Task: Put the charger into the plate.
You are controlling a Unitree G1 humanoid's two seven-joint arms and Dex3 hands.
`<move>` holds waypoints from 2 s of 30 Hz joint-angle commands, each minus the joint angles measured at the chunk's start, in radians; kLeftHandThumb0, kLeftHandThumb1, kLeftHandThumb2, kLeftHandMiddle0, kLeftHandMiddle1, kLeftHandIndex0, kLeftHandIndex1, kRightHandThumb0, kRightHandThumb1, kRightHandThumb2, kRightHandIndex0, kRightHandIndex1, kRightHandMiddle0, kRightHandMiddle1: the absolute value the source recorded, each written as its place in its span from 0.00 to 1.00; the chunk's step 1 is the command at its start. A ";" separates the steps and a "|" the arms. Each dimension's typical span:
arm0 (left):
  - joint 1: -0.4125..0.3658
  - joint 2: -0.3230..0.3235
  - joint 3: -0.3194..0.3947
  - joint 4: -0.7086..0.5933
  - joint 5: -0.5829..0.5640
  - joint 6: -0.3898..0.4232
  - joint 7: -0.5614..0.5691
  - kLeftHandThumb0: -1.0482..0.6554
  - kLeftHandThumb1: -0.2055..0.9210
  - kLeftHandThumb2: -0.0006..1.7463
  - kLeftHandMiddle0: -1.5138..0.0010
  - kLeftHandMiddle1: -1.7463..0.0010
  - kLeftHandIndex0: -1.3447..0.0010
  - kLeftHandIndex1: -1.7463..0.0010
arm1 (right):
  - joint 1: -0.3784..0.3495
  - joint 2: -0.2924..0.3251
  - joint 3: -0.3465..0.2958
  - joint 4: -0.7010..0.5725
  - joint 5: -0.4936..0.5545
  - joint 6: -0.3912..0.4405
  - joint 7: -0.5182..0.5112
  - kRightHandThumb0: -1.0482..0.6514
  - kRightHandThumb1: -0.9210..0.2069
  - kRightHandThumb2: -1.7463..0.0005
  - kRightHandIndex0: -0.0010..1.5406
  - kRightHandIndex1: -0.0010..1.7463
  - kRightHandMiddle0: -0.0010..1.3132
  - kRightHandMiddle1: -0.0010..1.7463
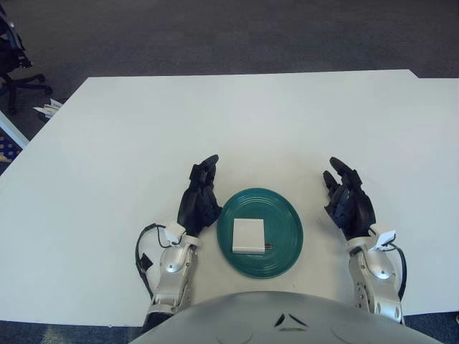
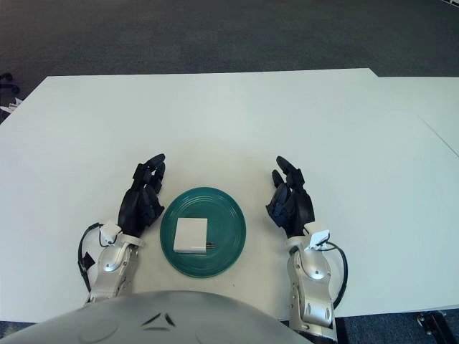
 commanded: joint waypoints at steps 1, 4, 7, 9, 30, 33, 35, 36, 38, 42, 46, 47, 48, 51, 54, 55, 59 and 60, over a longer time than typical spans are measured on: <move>0.027 0.018 0.020 0.033 0.023 0.059 0.020 0.02 1.00 0.60 0.87 0.99 1.00 0.60 | 0.020 0.001 0.027 0.011 -0.012 0.024 -0.011 0.02 0.00 0.43 0.16 0.00 0.00 0.31; -0.055 0.018 0.053 0.081 0.025 0.080 0.040 0.02 1.00 0.60 0.86 0.99 1.00 0.59 | -0.021 -0.016 0.008 0.031 -0.002 0.053 -0.019 0.02 0.00 0.43 0.16 0.00 0.00 0.32; -0.136 0.016 0.082 0.128 0.020 0.098 0.054 0.02 1.00 0.59 0.85 0.99 1.00 0.57 | -0.082 -0.035 -0.018 0.064 0.003 0.088 -0.028 0.03 0.00 0.43 0.16 0.00 0.00 0.34; -0.154 0.015 0.092 0.143 0.018 0.097 0.056 0.02 1.00 0.59 0.85 0.99 1.00 0.57 | -0.097 -0.037 -0.016 0.073 -0.009 0.098 -0.036 0.03 0.00 0.43 0.16 0.00 0.00 0.34; -0.189 -0.081 0.108 0.101 0.016 0.308 0.157 0.03 1.00 0.55 0.83 0.99 0.96 0.55 | -0.230 -0.079 0.025 0.139 -0.058 0.185 -0.060 0.04 0.00 0.40 0.12 0.00 0.00 0.30; -0.207 -0.086 0.106 0.125 0.010 0.309 0.153 0.03 1.00 0.55 0.83 0.99 0.96 0.55 | -0.284 -0.089 0.013 0.176 -0.049 0.204 -0.059 0.03 0.00 0.40 0.13 0.00 0.00 0.30; -0.221 -0.090 0.104 0.139 0.011 0.309 0.153 0.02 1.00 0.55 0.83 0.99 0.97 0.55 | -0.310 -0.093 0.007 0.201 -0.045 0.210 -0.060 0.04 0.00 0.40 0.14 0.01 0.00 0.30; -0.226 -0.091 0.103 0.145 0.012 0.309 0.153 0.02 1.00 0.55 0.83 0.99 0.97 0.55 | -0.319 -0.094 0.005 0.210 -0.043 0.211 -0.061 0.04 0.00 0.40 0.14 0.01 0.00 0.30; -0.236 -0.088 0.100 0.150 0.018 0.311 0.150 0.02 1.00 0.56 0.83 0.99 0.98 0.55 | -0.339 -0.097 0.000 0.233 -0.041 0.214 -0.062 0.04 0.00 0.40 0.14 0.01 0.00 0.30; -0.254 -0.085 0.093 0.165 0.021 0.306 0.140 0.01 1.00 0.56 0.84 0.99 0.99 0.56 | -0.370 -0.105 -0.010 0.275 -0.041 0.215 -0.061 0.03 0.00 0.40 0.14 0.00 0.00 0.31; -0.277 -0.080 0.094 0.190 0.026 0.307 0.140 0.01 1.00 0.56 0.84 1.00 1.00 0.56 | -0.389 -0.113 -0.016 0.303 -0.040 0.212 -0.061 0.03 0.00 0.41 0.13 0.00 0.00 0.30; -0.279 -0.081 0.093 0.191 0.029 0.308 0.142 0.01 1.00 0.57 0.84 1.00 1.00 0.56 | -0.394 -0.114 -0.018 0.308 -0.039 0.214 -0.061 0.03 0.00 0.41 0.14 0.00 0.00 0.30; -0.284 -0.082 0.093 0.198 0.033 0.309 0.146 0.00 1.00 0.57 0.84 1.00 0.99 0.56 | -0.399 -0.115 -0.021 0.313 -0.038 0.217 -0.062 0.03 0.00 0.41 0.14 0.00 0.00 0.30; -0.299 -0.086 0.094 0.229 0.041 0.301 0.156 0.00 1.00 0.57 0.84 1.00 0.99 0.56 | -0.411 -0.115 -0.026 0.322 -0.037 0.226 -0.066 0.03 0.00 0.41 0.13 0.00 0.00 0.30; -0.304 -0.092 0.095 0.247 0.046 0.289 0.161 0.01 1.00 0.58 0.84 1.00 0.99 0.56 | -0.416 -0.115 -0.030 0.327 -0.034 0.231 -0.067 0.03 0.00 0.41 0.13 0.00 0.00 0.30; -0.306 -0.095 0.095 0.254 0.048 0.284 0.164 0.01 1.00 0.58 0.84 1.00 0.98 0.56 | -0.418 -0.115 -0.032 0.329 -0.033 0.232 -0.067 0.03 0.00 0.41 0.13 0.00 0.00 0.30; -0.304 -0.116 0.084 0.261 0.063 0.274 0.183 0.01 1.00 0.58 0.83 0.99 0.97 0.55 | -0.433 -0.111 -0.036 0.353 -0.032 0.237 -0.075 0.03 0.00 0.41 0.13 0.00 0.00 0.31; -0.301 -0.119 0.082 0.257 0.065 0.275 0.187 0.01 1.00 0.58 0.82 0.99 0.96 0.55 | -0.437 -0.111 -0.038 0.361 -0.032 0.236 -0.078 0.03 0.00 0.41 0.13 0.00 0.00 0.31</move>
